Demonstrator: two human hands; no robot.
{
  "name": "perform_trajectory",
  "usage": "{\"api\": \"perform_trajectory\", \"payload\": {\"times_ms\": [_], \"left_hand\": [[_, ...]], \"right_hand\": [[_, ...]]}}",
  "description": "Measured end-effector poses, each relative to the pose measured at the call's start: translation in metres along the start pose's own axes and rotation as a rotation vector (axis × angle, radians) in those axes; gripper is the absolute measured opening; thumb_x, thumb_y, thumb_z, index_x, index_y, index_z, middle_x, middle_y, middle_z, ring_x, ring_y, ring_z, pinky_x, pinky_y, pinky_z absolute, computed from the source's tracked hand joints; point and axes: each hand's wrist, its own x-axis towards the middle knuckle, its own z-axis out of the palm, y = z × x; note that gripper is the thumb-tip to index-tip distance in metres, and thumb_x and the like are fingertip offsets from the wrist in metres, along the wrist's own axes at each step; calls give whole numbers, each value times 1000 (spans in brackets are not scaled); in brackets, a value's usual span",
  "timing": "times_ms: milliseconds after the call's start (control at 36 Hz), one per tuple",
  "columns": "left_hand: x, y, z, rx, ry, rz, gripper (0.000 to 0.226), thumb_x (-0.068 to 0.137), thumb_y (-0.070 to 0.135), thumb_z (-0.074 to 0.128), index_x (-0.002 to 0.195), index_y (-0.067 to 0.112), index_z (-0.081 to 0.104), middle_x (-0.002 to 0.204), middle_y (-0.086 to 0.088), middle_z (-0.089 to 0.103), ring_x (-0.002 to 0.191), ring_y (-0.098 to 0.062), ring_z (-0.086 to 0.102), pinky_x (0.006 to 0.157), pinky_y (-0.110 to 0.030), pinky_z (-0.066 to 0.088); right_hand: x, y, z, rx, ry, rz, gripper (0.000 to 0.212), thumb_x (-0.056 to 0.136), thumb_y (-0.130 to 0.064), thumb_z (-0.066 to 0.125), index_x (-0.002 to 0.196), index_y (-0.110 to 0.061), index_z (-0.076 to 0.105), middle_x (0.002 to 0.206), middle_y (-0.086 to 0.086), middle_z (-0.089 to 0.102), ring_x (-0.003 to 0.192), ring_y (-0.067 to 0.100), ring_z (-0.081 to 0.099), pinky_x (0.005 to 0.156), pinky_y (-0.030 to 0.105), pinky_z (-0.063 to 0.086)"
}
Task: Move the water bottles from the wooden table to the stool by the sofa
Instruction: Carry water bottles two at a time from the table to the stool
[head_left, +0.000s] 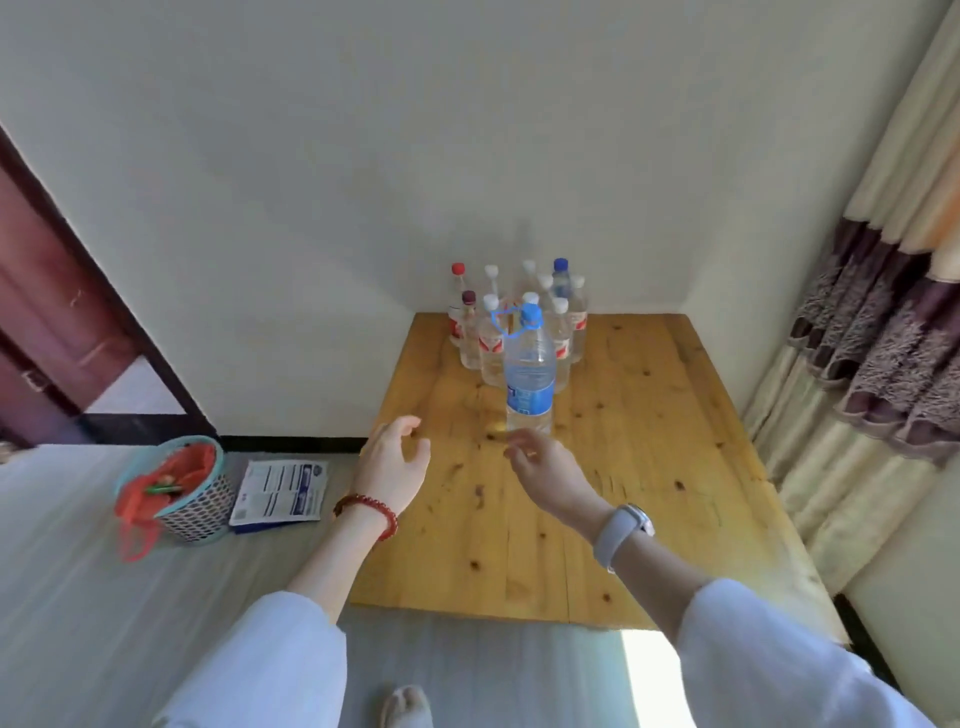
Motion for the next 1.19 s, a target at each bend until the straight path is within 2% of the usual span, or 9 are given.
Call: {"api": "perform_trajectory", "payload": {"times_ms": [250, 417, 639, 778, 861, 972, 1056, 1139, 1194], "left_hand": [[189, -92, 32, -98, -111, -19, 32, 91, 24, 48, 122, 13, 50, 125, -5, 55, 113, -18, 52, 90, -23, 37], [303, -141, 51, -142, -209, -33, 35, 90, 25, 50, 124, 13, 47, 127, -7, 52, 114, -19, 51, 88, -23, 37], [420, -147, 119, -167, -404, 47, 55, 87, 30, 55, 136, 22, 31, 143, -5, 37, 126, -22, 42, 100, -39, 42], [467, -134, 163, -222, -485, 217, 73, 82, 21, 64, 141, 23, 21, 149, -3, 25, 135, -20, 28, 104, -31, 27], [490, -130, 183, -214, -557, 293, 79, 78, 22, 69, 140, 26, 21, 150, 0, 25, 136, -19, 28, 109, -39, 30], [502, -131, 203, -301, -627, 295, 76, 75, 19, 70, 136, 26, 26, 143, 1, 36, 132, -19, 33, 108, -41, 32], [504, -137, 210, -354, -615, 281, 69, 71, 21, 74, 123, 34, 30, 125, 3, 48, 114, -21, 48, 92, -37, 44], [497, -145, 209, -355, -567, 256, 63, 67, 30, 76, 112, 36, 31, 109, 8, 50, 94, -18, 53, 73, -32, 45], [485, -151, 204, -374, -525, 236, 63, 65, 33, 77, 111, 36, 34, 109, 11, 49, 91, -16, 52, 71, -30, 44]], "right_hand": [[192, -8, 96, 78, 143, 120, 45, 90, -13, 44, 135, -11, 36, 132, 10, 48, 116, 24, 50, 92, 34, 45], [319, -11, 125, 149, 382, 322, 67, 86, -8, 50, 143, -7, 15, 145, 17, 27, 133, 32, 29, 107, 38, 30], [413, 36, 126, 74, 620, 437, 84, 84, -31, 61, 145, -18, 6, 152, 12, 15, 139, 33, 17, 111, 45, 20], [429, 56, 135, 46, 707, 413, 80, 76, -29, 69, 141, -25, 21, 135, 11, 28, 126, 27, 27, 99, 30, 27], [432, 64, 140, 23, 750, 360, 80, 74, -29, 72, 138, -21, 25, 132, 8, 30, 124, 18, 27, 100, 26, 25], [430, 70, 141, 53, 776, 310, 80, 76, -30, 71, 138, -19, 23, 128, -21, 27, 123, -3, 25, 104, 19, 22], [428, 72, 142, 97, 725, 280, 74, 76, -27, 71, 133, -21, 25, 120, -31, 26, 116, -12, 26, 101, 12, 24], [421, 70, 144, 120, 703, 287, 73, 73, -25, 73, 131, -23, 28, 119, -26, 33, 113, -10, 29, 94, -3, 21], [413, 65, 146, 145, 692, 297, 71, 72, -26, 74, 128, -29, 31, 122, -17, 39, 114, -5, 34, 93, 1, 24]]}}
